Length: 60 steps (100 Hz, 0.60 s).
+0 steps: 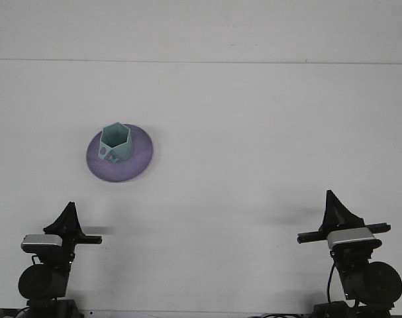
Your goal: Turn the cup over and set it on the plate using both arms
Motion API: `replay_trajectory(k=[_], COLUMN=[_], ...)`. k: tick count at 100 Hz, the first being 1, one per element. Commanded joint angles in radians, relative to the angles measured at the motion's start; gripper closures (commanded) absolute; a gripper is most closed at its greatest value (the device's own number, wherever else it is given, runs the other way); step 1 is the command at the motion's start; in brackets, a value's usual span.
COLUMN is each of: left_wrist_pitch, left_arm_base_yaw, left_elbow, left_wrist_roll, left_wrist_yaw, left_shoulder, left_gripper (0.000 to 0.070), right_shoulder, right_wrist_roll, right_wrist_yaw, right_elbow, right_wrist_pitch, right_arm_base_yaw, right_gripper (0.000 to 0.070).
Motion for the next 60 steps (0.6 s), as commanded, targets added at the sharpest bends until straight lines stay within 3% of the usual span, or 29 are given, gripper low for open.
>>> replay_trajectory(k=[1,13,24,60], left_wrist_pitch=[0.009,0.010,0.010,0.010], left_arm_base_yaw=[0.003,0.003,0.003,0.003], left_elbow=[-0.020,-0.020,-0.021,-0.020], left_wrist_roll=[-0.002,-0.002,-0.002,-0.002], left_wrist_yaw=[-0.002,-0.002,-0.002,-0.002], left_shoulder=[0.000,0.000,0.000,-0.001], left_gripper=[0.0686,0.0686,0.0686,0.0686], right_shoulder=[-0.029,-0.144,-0.213,-0.211], right_wrist_roll=[-0.056,-0.100,-0.107,-0.125], right_wrist_yaw=[0.008,-0.042,-0.038,-0.040], right_elbow=[-0.074,-0.228,-0.328,-0.393], right_wrist_pitch=[0.026,0.071,0.085,0.132], right_arm_base_yaw=[-0.035,-0.082,-0.100,-0.116], right_gripper=[0.0695,0.0694,0.0695,0.0695])
